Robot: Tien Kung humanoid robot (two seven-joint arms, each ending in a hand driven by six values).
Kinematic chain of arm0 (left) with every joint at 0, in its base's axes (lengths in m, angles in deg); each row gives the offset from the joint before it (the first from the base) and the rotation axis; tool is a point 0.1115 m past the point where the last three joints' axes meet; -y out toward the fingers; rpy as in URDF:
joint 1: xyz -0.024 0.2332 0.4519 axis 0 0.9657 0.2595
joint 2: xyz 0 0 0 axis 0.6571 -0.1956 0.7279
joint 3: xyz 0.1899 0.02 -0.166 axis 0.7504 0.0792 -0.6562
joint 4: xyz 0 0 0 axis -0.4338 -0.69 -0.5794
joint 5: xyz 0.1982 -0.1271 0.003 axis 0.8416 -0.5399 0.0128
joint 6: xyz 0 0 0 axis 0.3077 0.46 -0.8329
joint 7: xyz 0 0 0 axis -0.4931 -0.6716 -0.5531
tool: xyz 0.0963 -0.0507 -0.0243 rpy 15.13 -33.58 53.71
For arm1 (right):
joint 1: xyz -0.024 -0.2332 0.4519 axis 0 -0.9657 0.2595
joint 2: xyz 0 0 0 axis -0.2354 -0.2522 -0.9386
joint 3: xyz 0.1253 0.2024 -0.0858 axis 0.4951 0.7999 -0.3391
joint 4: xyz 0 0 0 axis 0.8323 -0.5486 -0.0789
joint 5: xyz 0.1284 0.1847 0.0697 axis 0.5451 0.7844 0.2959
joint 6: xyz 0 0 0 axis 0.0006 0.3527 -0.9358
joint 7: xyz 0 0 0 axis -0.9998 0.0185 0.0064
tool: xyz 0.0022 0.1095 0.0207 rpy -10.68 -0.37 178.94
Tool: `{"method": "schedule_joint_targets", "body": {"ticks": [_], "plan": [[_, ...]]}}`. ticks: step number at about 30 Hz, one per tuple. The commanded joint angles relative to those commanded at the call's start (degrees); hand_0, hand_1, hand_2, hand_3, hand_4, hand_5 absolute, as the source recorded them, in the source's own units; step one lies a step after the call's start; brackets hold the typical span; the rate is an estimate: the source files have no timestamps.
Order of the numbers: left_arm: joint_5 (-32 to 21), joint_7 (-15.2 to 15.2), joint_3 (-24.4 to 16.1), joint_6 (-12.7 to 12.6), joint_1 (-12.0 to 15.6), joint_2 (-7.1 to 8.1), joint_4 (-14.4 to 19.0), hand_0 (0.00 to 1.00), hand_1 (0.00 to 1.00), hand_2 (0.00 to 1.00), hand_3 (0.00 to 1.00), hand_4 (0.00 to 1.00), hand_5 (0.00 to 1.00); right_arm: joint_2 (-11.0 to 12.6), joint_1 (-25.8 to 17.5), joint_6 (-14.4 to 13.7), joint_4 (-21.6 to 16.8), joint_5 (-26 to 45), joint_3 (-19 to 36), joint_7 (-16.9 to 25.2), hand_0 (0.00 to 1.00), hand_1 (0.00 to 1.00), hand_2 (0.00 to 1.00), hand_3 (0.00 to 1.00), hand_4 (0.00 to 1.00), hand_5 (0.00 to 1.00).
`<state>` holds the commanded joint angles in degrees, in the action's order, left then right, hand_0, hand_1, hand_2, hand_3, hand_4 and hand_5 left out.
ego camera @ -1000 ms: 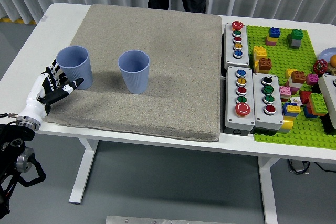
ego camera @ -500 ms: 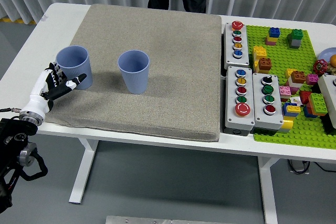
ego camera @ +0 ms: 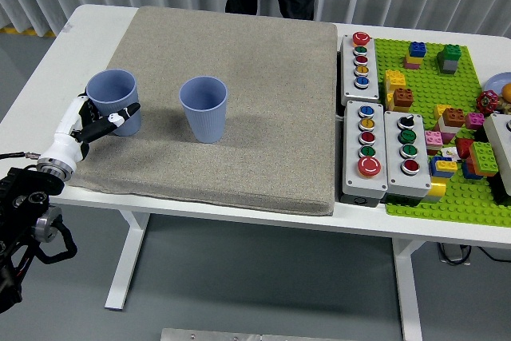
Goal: Pick cup pour cup place
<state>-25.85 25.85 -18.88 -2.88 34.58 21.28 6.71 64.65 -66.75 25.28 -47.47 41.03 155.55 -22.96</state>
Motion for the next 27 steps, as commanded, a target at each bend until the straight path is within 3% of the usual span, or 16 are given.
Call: {"method": "schedule_joint_targets", "body": {"ticks": [27], "plan": [[-0.16,-0.09,1.21,-0.33,-1.73,0.07,-2.44,0.913,0.898,0.998,0.998,0.980,0.344,0.00,0.29,0.04,0.00,-0.23,0.24,-0.08,0.723,0.691,0.738,0.704,0.325,0.298]]}}
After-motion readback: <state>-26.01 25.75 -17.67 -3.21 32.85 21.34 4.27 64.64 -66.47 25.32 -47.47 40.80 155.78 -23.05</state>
